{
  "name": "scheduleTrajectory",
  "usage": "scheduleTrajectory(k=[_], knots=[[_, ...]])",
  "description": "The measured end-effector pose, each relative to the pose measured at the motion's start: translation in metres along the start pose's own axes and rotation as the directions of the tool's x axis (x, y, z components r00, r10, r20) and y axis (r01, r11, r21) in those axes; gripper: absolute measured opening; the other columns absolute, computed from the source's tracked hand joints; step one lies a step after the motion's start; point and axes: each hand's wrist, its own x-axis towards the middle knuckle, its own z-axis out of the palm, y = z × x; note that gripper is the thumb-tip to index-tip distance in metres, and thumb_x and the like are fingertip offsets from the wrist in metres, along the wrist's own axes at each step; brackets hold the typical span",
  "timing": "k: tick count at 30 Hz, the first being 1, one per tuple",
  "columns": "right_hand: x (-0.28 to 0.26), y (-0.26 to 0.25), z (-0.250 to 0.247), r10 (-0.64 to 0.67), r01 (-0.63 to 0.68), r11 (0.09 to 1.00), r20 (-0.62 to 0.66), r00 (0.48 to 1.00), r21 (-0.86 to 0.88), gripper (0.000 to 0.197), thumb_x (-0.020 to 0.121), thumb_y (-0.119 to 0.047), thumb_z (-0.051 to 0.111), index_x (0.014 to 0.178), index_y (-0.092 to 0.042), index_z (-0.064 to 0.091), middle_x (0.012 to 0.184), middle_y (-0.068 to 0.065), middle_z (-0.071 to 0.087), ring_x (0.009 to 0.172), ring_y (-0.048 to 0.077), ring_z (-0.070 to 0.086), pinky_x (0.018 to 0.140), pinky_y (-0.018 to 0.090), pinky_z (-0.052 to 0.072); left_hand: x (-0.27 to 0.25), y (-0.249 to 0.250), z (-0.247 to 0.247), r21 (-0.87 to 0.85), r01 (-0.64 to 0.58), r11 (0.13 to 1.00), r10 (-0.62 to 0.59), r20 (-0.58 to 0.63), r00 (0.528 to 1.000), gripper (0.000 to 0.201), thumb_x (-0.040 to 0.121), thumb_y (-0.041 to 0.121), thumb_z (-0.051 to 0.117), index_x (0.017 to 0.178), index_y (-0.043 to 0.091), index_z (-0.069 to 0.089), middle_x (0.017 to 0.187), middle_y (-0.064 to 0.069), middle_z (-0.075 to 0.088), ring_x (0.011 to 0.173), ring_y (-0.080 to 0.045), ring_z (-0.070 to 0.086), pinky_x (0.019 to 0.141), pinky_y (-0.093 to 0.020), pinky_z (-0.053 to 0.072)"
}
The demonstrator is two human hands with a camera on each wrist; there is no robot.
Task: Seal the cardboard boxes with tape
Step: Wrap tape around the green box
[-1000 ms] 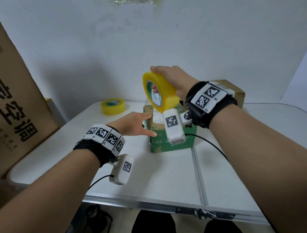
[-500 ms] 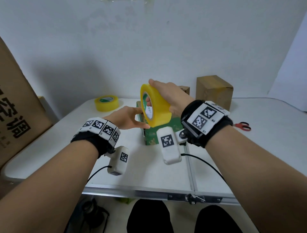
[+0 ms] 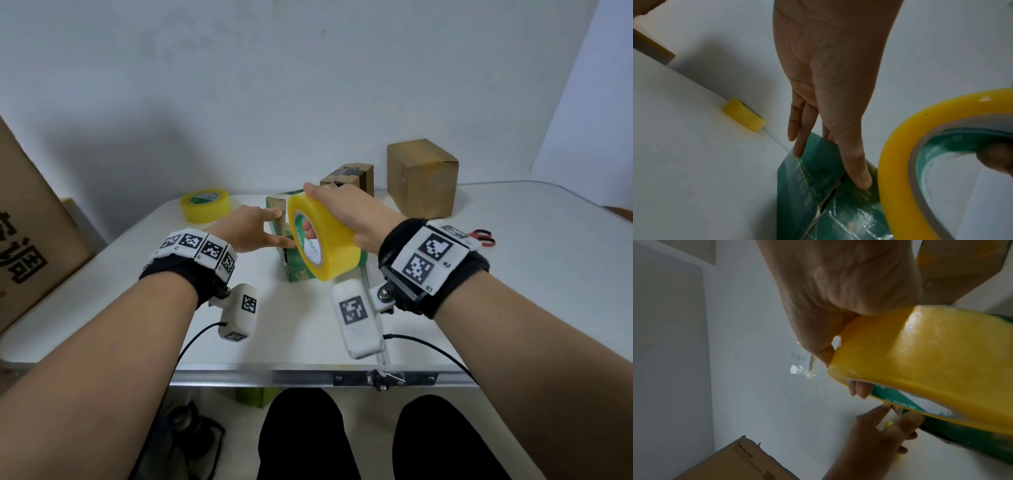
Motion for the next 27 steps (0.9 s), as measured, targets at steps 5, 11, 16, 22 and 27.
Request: scheduleTrajectory(k=[5, 11, 16, 22, 27], knots=[[-0.004, 0.024, 0.004, 0.060, -0.060, 0.998, 0.025, 0.998, 0.013, 0.039, 0.102, -0.034, 0.049, 0.119, -0.001, 0.059, 0.081, 0.016, 0.069, 0.063, 0.021, 0.066, 0.067, 0.030, 0.059, -0.004, 0.003, -0.001, 0.002, 0.021, 1.000, -0.021, -0.021, 1.000, 0.079, 0.071, 0.070, 0.065, 0.139, 0.033, 0.051, 0.125, -0.006, 0.062, 0.113, -0.025, 0.055, 0.097, -0.036, 0.044], [-0.001, 0.037, 0.007, 0.056, -0.056, 0.998, 0.008, 0.998, -0.012, 0.046, 0.102, -0.036, 0.047, 0.129, 0.001, 0.055, 0.078, 0.015, 0.070, 0.062, 0.021, 0.066, 0.070, 0.032, 0.059, 0.001, 0.000, 0.002, -0.038, -0.026, 0.999, 0.025, -0.047, 0.999, 0.080, 0.062, 0.075, 0.065, 0.130, 0.033, 0.060, 0.107, -0.009, 0.066, 0.094, -0.028, 0.055, 0.087, -0.033, 0.045], [0.004, 0.048, 0.013, 0.068, -0.068, 0.995, -0.005, 0.998, -0.067, 0.063, 0.100, -0.040, 0.049, 0.143, 0.004, 0.038, 0.067, 0.010, 0.072, 0.062, 0.020, 0.069, 0.077, 0.034, 0.060, -0.001, 0.001, 0.000, -0.031, -0.073, 0.997, 0.070, -0.074, 0.995, 0.057, 0.078, 0.052, 0.072, 0.131, 0.036, 0.058, 0.086, -0.006, 0.058, 0.078, -0.019, 0.046, 0.073, -0.028, 0.035], [0.006, 0.068, 0.015, 0.113, -0.115, 0.988, -0.024, 0.993, -0.099, 0.069, 0.098, -0.045, 0.050, 0.142, 0.006, 0.038, 0.064, 0.007, 0.073, 0.059, 0.016, 0.071, 0.100, 0.044, 0.050, 0.001, 0.003, 0.006, 0.004, -0.040, 0.999, 0.040, -0.077, 0.996, 0.069, 0.075, 0.064, 0.068, 0.137, 0.038, 0.052, 0.124, -0.005, 0.065, 0.103, -0.024, 0.058, 0.083, -0.033, 0.046], [0.003, 0.065, 0.011, 0.131, -0.131, 0.987, -0.010, 0.991, -0.090, 0.059, 0.100, -0.042, 0.048, 0.135, 0.005, 0.047, 0.078, 0.013, 0.074, 0.066, 0.019, 0.070, 0.088, 0.038, 0.057, -0.002, 0.005, 0.011, -0.051, -0.018, 0.999, 0.013, -0.102, 0.995, 0.076, 0.077, 0.058, 0.070, 0.143, 0.030, 0.046, 0.141, -0.004, 0.054, 0.126, -0.023, 0.051, 0.098, -0.032, 0.041]])
